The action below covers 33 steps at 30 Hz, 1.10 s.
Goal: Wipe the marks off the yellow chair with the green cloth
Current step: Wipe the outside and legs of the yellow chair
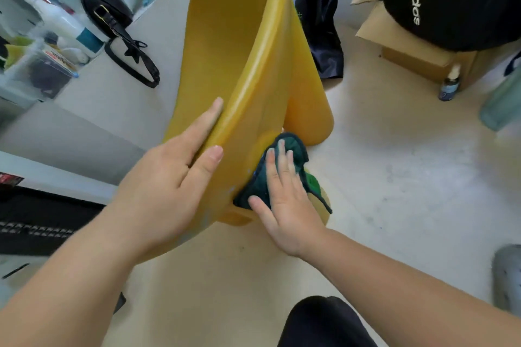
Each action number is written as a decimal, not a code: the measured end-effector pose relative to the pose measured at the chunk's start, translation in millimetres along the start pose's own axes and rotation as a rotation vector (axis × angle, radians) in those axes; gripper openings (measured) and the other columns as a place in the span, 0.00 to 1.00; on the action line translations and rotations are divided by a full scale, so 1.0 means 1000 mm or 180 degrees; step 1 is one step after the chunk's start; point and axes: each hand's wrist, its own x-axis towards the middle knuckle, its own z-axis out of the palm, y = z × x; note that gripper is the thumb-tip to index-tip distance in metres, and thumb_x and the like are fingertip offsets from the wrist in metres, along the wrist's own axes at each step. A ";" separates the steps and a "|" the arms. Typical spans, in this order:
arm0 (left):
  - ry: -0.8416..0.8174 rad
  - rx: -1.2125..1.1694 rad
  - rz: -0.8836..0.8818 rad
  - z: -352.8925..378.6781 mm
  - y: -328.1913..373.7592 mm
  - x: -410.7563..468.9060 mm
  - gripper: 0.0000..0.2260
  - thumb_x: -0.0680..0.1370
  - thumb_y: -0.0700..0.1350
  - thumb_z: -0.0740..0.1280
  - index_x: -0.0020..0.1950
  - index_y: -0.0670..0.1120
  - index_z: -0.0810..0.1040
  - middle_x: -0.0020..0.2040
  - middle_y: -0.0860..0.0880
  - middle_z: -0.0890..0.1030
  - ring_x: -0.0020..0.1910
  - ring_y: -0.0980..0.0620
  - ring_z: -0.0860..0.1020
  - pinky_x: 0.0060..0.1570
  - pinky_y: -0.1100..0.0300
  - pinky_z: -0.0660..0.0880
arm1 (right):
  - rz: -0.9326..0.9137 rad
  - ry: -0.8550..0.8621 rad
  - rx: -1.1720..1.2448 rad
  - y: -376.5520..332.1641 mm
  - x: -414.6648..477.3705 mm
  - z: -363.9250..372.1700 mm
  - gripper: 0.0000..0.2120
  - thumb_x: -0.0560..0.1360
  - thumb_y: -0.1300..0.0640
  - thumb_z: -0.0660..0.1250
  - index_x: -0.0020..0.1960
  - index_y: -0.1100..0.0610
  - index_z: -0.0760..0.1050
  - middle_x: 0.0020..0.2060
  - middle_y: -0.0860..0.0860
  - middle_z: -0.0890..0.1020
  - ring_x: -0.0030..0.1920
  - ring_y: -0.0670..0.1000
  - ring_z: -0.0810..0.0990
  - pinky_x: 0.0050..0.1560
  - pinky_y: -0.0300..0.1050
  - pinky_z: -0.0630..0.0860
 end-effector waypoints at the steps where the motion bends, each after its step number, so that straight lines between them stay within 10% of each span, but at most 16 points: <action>1: 0.0013 0.0018 0.0066 0.001 -0.003 -0.001 0.24 0.80 0.60 0.50 0.76 0.71 0.50 0.67 0.72 0.62 0.64 0.65 0.68 0.54 0.77 0.62 | -0.0008 -0.0004 0.0024 -0.006 0.001 -0.004 0.36 0.81 0.35 0.45 0.73 0.39 0.20 0.76 0.40 0.24 0.78 0.49 0.26 0.80 0.61 0.44; 4: -0.0064 -0.0031 0.0205 0.003 -0.006 0.003 0.23 0.83 0.58 0.50 0.77 0.70 0.49 0.70 0.70 0.63 0.68 0.62 0.67 0.55 0.77 0.63 | -0.0146 0.0110 0.0139 -0.025 0.004 -0.007 0.35 0.82 0.37 0.45 0.74 0.42 0.22 0.76 0.41 0.24 0.79 0.50 0.27 0.81 0.61 0.41; 8: -0.0038 -0.0028 0.0251 0.002 -0.004 0.006 0.25 0.80 0.59 0.49 0.76 0.71 0.47 0.72 0.61 0.70 0.67 0.55 0.71 0.60 0.54 0.72 | -0.0296 0.0631 0.0342 -0.023 0.033 -0.012 0.35 0.83 0.41 0.48 0.78 0.50 0.29 0.79 0.48 0.30 0.81 0.53 0.33 0.81 0.60 0.43; 14: 0.0117 -0.0092 0.0204 0.006 -0.007 0.004 0.21 0.81 0.61 0.50 0.72 0.77 0.49 0.65 0.76 0.60 0.62 0.68 0.66 0.56 0.65 0.65 | 0.0257 0.0979 0.1031 0.000 0.066 -0.008 0.31 0.81 0.33 0.42 0.78 0.41 0.35 0.83 0.47 0.41 0.83 0.52 0.42 0.81 0.58 0.48; 20: -0.0043 -0.0457 0.0055 0.000 -0.001 0.002 0.20 0.81 0.60 0.49 0.73 0.74 0.55 0.72 0.70 0.64 0.71 0.68 0.64 0.67 0.63 0.63 | -0.0117 0.0616 0.0893 -0.060 0.002 0.017 0.33 0.82 0.40 0.44 0.78 0.46 0.27 0.79 0.43 0.28 0.78 0.51 0.26 0.78 0.62 0.32; 26: -0.0036 -0.0544 0.0015 0.000 -0.001 0.002 0.20 0.81 0.59 0.48 0.74 0.72 0.57 0.71 0.67 0.69 0.71 0.66 0.66 0.68 0.58 0.66 | -0.0083 0.1777 0.1688 -0.059 0.091 -0.031 0.31 0.83 0.38 0.43 0.81 0.47 0.39 0.83 0.46 0.42 0.82 0.50 0.39 0.80 0.62 0.43; 33: -0.0095 -0.0436 -0.0104 -0.001 0.004 0.001 0.21 0.80 0.61 0.49 0.72 0.76 0.54 0.69 0.68 0.70 0.67 0.65 0.71 0.62 0.60 0.69 | 0.0559 0.1505 0.2254 -0.047 0.148 -0.078 0.29 0.83 0.40 0.42 0.83 0.45 0.46 0.83 0.42 0.44 0.82 0.47 0.39 0.79 0.54 0.39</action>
